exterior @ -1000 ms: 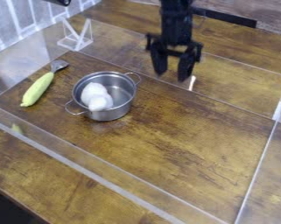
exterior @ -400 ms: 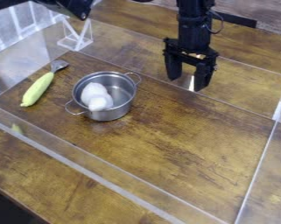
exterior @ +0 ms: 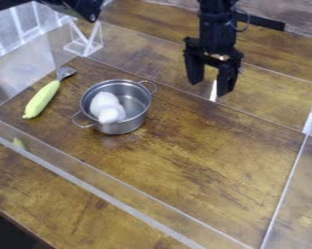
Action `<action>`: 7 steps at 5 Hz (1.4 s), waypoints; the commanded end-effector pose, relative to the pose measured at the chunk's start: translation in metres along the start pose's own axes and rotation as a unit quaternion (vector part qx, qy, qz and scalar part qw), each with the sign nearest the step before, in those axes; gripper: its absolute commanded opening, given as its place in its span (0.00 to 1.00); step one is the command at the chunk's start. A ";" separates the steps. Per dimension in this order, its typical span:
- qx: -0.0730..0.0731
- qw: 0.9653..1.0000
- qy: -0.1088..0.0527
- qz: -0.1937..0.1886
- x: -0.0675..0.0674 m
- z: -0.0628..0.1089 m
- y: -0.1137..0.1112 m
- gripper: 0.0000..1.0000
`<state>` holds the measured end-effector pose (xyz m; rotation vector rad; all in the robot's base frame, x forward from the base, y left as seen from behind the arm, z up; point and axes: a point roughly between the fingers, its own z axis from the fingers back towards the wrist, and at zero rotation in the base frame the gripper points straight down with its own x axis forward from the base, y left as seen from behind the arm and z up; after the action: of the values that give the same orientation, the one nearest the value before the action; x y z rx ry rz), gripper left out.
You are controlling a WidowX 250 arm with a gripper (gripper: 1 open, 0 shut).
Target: Put the mushroom in the silver pot
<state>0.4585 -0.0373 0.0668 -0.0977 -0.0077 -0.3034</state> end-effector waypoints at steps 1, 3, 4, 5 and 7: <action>0.012 0.998 -0.045 -0.030 0.006 0.037 -0.007 1.00; 0.015 0.998 -0.047 -0.046 0.002 0.037 -0.010 1.00; 0.017 0.997 -0.058 -0.046 -0.002 0.050 -0.011 1.00; 0.021 0.996 -0.068 -0.059 0.003 0.060 -0.020 1.00; 0.022 0.996 -0.069 -0.059 0.008 0.055 -0.033 1.00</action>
<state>0.4542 -0.0573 0.0800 -0.0887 -0.0484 -0.3911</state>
